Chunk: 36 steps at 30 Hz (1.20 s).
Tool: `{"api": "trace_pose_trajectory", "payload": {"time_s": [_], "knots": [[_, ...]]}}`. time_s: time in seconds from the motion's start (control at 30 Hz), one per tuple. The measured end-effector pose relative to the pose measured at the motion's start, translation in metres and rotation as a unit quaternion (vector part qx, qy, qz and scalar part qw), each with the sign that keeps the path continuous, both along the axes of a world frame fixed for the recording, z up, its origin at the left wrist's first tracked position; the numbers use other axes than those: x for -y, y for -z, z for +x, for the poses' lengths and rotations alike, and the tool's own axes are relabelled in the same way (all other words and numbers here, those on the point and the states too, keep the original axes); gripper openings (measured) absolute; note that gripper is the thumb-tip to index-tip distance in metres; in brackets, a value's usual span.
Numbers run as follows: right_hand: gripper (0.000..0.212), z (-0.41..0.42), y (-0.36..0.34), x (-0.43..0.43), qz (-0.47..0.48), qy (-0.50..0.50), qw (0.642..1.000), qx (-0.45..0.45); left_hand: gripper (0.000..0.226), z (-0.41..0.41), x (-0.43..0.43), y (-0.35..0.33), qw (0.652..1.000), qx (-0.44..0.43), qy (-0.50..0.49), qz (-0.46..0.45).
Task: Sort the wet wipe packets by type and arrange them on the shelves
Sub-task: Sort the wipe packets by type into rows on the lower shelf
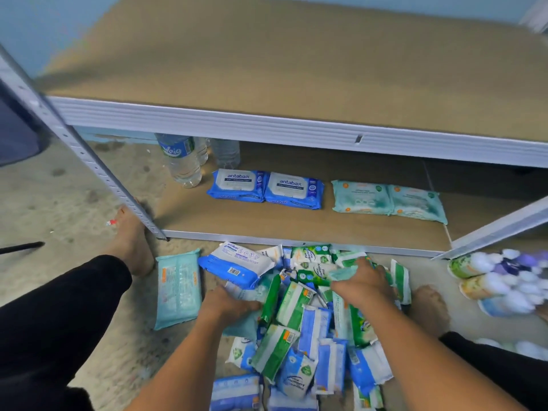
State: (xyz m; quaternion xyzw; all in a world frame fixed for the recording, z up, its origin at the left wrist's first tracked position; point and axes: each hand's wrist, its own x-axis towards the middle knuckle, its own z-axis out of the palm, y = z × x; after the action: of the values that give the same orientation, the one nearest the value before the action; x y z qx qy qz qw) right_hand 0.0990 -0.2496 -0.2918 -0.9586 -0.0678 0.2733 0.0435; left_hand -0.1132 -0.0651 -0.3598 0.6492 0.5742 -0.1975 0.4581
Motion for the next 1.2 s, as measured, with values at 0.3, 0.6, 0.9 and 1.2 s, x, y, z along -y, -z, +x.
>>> {"api": "trace_pose_trajectory", "payload": {"time_s": [0.3, 0.6, 0.9, 1.2], "knots": [[0.086, -0.003, -0.042, 0.023, 0.221, 0.013, 0.975, 0.020, 0.082, -0.008, 0.007, -0.054, 0.989, -0.052, 0.100, 0.100], [0.063, -0.011, -0.024, 0.077, 0.424, 0.173, 0.881, -0.119, 0.067, -0.018, -0.013, -0.104, 0.986, -0.020, 0.146, 0.075], [0.106, -0.006, 0.000, 0.105, 0.231, 0.098, 0.954, -0.161, 0.113, 0.011, 0.029, -0.080, 0.960, 0.112, 0.248, 0.071], [0.097, -0.012, 0.035, 0.122, 0.019, 0.021, 0.990, -0.141, 0.104, 0.018, 0.051, -0.022, 0.941, 0.144, 0.293, 0.090]]}}
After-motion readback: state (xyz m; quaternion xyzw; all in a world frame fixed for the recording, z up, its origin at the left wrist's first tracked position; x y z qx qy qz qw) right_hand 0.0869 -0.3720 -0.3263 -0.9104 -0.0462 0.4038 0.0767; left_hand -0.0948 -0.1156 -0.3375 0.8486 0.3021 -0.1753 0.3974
